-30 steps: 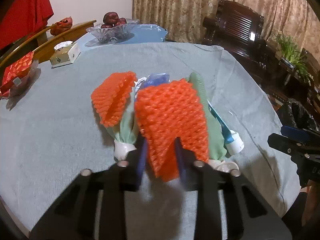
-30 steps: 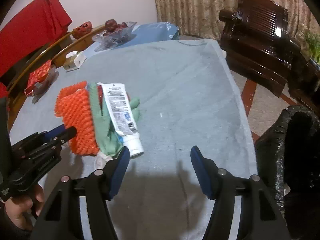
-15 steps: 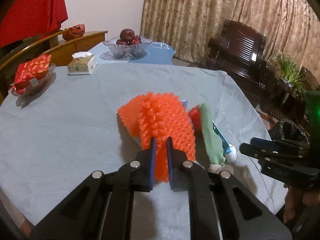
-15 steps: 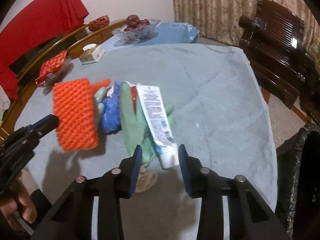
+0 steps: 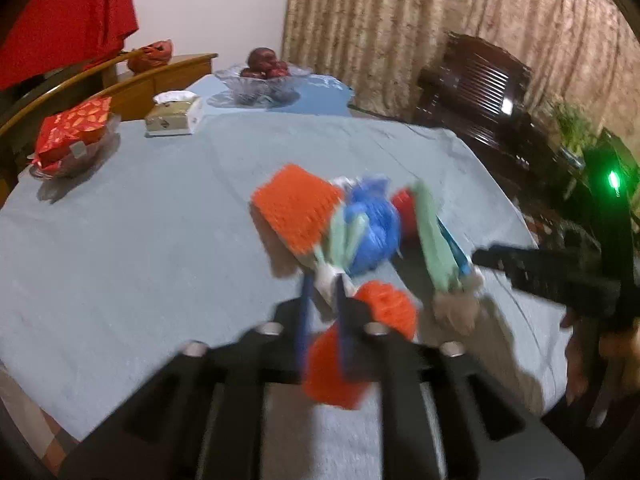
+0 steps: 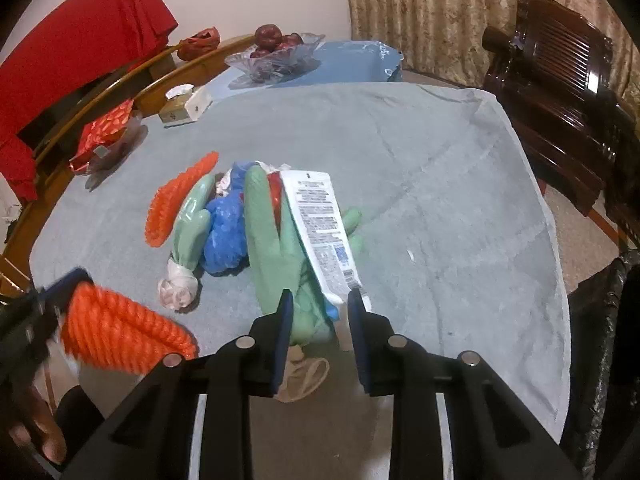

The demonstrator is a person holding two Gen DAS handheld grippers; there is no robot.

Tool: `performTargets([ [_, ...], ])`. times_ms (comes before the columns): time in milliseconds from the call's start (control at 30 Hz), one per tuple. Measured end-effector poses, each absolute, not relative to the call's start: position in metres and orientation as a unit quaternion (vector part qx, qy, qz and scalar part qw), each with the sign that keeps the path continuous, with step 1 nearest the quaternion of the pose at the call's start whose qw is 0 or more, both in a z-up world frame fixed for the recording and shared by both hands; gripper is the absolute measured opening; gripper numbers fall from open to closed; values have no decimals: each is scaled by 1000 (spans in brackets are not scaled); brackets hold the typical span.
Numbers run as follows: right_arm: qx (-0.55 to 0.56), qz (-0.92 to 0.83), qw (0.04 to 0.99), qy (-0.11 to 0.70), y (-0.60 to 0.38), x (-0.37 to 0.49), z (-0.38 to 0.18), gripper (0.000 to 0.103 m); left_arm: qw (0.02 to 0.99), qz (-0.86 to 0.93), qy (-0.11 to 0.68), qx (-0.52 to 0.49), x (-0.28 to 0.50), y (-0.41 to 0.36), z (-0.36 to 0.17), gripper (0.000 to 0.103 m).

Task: Collect trash
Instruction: 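Grasp the orange foam net with the left tool while the right tool pinches the green glove, then lift the orange foam net with the left tool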

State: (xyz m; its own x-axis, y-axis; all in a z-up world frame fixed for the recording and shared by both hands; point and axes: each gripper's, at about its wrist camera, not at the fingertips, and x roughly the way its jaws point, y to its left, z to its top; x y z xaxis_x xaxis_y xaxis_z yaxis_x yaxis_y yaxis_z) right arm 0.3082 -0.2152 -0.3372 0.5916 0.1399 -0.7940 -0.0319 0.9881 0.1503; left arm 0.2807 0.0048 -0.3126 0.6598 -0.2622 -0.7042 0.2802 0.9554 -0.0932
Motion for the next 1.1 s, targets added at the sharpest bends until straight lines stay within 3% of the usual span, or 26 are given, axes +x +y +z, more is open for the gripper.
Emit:
performTargets([
  [33,58,47,890,449,-216,307,-338,28,912,-148,382,15,276,5,-315,44],
  [133,60,46,890,451,-217,303,-339,28,912,-155,380,13,267,5,-320,51],
  [167,60,45,889,451,-218,302,-339,28,911,-156,382,10,266,6,-321,59],
  [333,62,41,890,450,-222,291,-335,28,908,-168,385,2,252,5,-315,65],
  [700,80,23,896,436,-241,256,-331,28,913,-143,380,40,197,-36,-344,67],
  [1100,86,-4,905,416,-236,187,-341,28,897,-138,420,21,207,-44,-380,68],
])
